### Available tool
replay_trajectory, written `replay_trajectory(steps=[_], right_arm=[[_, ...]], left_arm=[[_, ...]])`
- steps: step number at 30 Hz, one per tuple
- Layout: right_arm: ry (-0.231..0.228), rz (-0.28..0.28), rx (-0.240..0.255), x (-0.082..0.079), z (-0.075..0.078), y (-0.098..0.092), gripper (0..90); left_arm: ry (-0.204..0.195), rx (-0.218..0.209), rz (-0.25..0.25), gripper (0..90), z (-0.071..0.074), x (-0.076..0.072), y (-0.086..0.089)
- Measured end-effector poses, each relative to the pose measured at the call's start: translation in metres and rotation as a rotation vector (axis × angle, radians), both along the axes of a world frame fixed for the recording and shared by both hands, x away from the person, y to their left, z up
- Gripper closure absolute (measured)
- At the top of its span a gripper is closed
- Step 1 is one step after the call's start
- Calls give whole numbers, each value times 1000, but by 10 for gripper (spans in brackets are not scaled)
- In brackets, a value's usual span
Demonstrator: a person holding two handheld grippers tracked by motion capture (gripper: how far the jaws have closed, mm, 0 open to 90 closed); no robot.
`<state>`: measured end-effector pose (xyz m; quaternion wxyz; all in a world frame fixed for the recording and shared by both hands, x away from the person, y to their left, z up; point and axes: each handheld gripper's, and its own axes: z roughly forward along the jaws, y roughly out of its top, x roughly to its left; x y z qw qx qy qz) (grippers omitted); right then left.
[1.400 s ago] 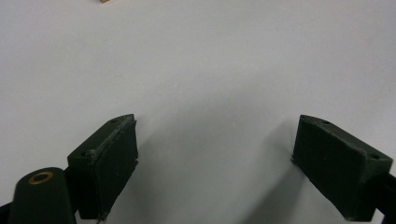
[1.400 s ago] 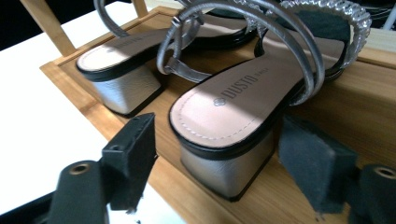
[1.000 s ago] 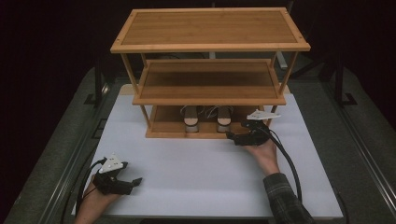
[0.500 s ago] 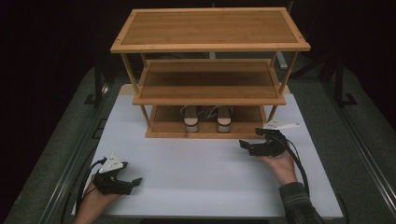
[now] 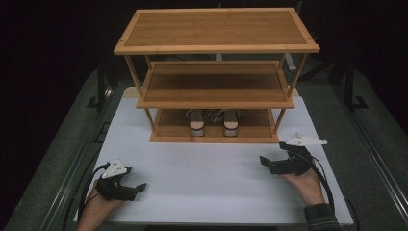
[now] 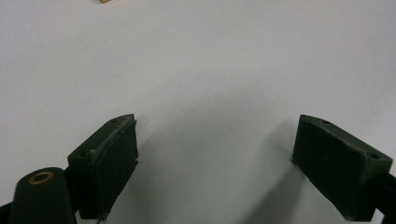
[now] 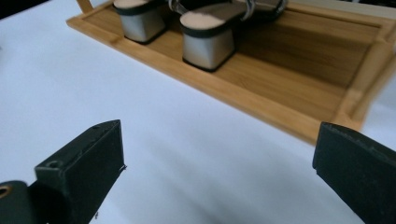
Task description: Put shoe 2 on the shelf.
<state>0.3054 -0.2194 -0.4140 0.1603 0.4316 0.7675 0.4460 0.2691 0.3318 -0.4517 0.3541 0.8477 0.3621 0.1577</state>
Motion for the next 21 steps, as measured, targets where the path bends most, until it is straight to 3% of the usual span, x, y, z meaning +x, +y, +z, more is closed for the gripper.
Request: replay_trajectory(steps=[5, 16, 21], right_arm=[[9, -19, -37, -14, -6, -11, 6], [18, -48, -70, -41, -20, -32, 0], [24, -74, -129, -54, -27, -38, 0]], left_arm=[[1, 0, 0, 130, 0, 0, 0], [0, 1, 0, 130, 0, 0, 0], [1, 1, 0, 130, 0, 0, 0]])
